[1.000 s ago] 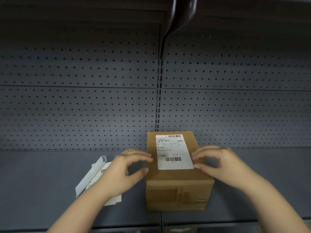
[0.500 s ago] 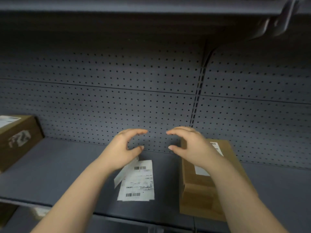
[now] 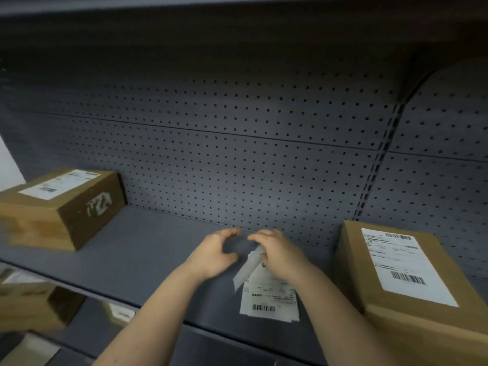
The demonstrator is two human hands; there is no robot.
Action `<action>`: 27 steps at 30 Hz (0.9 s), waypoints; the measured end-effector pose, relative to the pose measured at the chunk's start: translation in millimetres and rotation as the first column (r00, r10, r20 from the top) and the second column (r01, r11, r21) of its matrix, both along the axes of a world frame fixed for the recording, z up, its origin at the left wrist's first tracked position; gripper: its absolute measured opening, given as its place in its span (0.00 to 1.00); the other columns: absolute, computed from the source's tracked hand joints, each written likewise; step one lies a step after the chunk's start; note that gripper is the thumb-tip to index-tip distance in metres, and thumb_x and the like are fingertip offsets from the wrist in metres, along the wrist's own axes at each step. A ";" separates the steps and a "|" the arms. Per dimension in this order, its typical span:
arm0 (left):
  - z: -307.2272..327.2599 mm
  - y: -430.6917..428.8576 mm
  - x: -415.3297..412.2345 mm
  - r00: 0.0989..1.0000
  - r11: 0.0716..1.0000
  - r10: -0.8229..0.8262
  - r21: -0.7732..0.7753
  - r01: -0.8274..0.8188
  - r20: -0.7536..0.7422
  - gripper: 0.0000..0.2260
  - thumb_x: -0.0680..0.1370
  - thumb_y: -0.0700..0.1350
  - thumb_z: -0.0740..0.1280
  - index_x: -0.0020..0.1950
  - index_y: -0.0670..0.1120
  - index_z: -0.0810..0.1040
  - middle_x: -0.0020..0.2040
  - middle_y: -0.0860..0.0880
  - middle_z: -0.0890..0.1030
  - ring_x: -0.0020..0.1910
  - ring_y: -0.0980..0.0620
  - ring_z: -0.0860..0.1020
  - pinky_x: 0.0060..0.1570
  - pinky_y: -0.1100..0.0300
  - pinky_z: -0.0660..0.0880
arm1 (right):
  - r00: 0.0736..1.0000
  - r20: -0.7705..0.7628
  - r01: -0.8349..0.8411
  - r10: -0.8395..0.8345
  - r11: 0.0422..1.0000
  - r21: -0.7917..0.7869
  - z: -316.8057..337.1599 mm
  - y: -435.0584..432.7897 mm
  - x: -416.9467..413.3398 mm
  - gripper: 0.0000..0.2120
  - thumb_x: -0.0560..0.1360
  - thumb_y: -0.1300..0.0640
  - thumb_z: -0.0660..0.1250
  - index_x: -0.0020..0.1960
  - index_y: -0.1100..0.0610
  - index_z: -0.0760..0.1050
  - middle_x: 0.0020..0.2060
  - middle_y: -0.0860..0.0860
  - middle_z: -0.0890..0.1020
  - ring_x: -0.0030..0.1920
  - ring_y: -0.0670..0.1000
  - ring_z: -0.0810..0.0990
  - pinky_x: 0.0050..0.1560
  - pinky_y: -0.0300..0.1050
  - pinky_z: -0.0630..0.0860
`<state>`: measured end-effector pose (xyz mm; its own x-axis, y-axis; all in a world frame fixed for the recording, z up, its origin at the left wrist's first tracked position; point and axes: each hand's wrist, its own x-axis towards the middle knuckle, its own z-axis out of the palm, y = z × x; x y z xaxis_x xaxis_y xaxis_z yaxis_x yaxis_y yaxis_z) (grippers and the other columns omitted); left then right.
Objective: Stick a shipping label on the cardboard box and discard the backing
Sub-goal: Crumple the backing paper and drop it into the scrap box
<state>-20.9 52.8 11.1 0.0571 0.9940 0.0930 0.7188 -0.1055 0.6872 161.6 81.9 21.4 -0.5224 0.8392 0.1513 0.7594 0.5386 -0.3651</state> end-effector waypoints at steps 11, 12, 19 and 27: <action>-8.7 13.0 -16.0 0.999 0.999 0.042 -0.012 -0.042 0.016 0.24 0.72 0.39 0.69 0.68 0.49 0.72 0.66 0.49 0.76 0.67 0.52 0.72 0.67 0.62 0.65 | 0.994 0.107 0.000 -0.016 0.989 0.150 -38.6 20.4 -4.9 0.09 0.73 0.64 0.63 0.49 0.53 0.76 0.52 0.48 0.78 0.61 0.53 0.68 0.57 0.48 0.67; -2.9 14.9 -13.3 0.999 1.000 0.030 0.001 -0.030 0.019 0.24 0.73 0.39 0.68 0.68 0.49 0.72 0.66 0.49 0.76 0.68 0.53 0.71 0.66 0.63 0.64 | 0.996 0.090 0.003 -0.020 0.983 0.181 -30.7 18.1 -2.9 0.08 0.73 0.64 0.64 0.49 0.54 0.76 0.51 0.49 0.79 0.60 0.53 0.69 0.56 0.48 0.67; 71.7 38.8 53.5 0.989 0.965 -0.147 0.219 0.145 -0.004 0.22 0.75 0.40 0.67 0.69 0.52 0.71 0.65 0.52 0.76 0.64 0.54 0.73 0.61 0.64 0.65 | 0.986 0.063 0.117 -0.157 0.900 0.420 64.8 -11.2 48.0 0.07 0.74 0.62 0.62 0.49 0.55 0.76 0.45 0.51 0.80 0.53 0.54 0.72 0.50 0.49 0.66; 129.3 45.5 217.6 0.883 0.825 -0.468 0.348 0.445 -0.019 0.20 0.77 0.43 0.66 0.69 0.54 0.71 0.62 0.53 0.76 0.62 0.56 0.73 0.62 0.60 0.68 | 0.883 -0.096 0.429 -0.459 0.708 0.561 116.9 -69.7 213.9 0.12 0.71 0.61 0.70 0.53 0.53 0.78 0.45 0.51 0.82 0.50 0.56 0.75 0.50 0.51 0.70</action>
